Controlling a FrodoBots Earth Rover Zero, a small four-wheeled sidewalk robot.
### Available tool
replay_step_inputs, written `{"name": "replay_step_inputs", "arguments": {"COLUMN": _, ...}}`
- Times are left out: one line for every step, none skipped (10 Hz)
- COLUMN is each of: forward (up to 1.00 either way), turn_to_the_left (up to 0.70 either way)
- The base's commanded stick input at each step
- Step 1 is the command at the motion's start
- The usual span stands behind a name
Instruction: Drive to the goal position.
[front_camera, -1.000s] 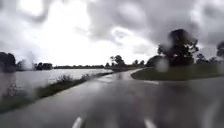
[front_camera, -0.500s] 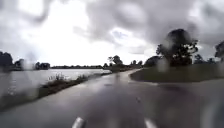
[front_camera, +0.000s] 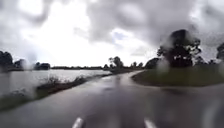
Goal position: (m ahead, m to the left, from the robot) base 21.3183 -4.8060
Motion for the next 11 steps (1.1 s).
{"name": "replay_step_inputs", "arguments": {"forward": 1.0, "turn_to_the_left": -0.13}}
{"name": "replay_step_inputs", "arguments": {"forward": 1.0, "turn_to_the_left": 0.0}}
{"name": "replay_step_inputs", "arguments": {"forward": 1.0, "turn_to_the_left": 0.0}}
{"name": "replay_step_inputs", "arguments": {"forward": 1.0, "turn_to_the_left": 0.0}}
{"name": "replay_step_inputs", "arguments": {"forward": 1.0, "turn_to_the_left": 0.0}}
{"name": "replay_step_inputs", "arguments": {"forward": 1.0, "turn_to_the_left": 0.0}}
{"name": "replay_step_inputs", "arguments": {"forward": 1.0, "turn_to_the_left": 0.0}}
{"name": "replay_step_inputs", "arguments": {"forward": 1.0, "turn_to_the_left": 0.0}}
{"name": "replay_step_inputs", "arguments": {"forward": 1.0, "turn_to_the_left": -0.17}}
{"name": "replay_step_inputs", "arguments": {"forward": 1.0, "turn_to_the_left": -0.37}}
{"name": "replay_step_inputs", "arguments": {"forward": 1.0, "turn_to_the_left": -0.16}}
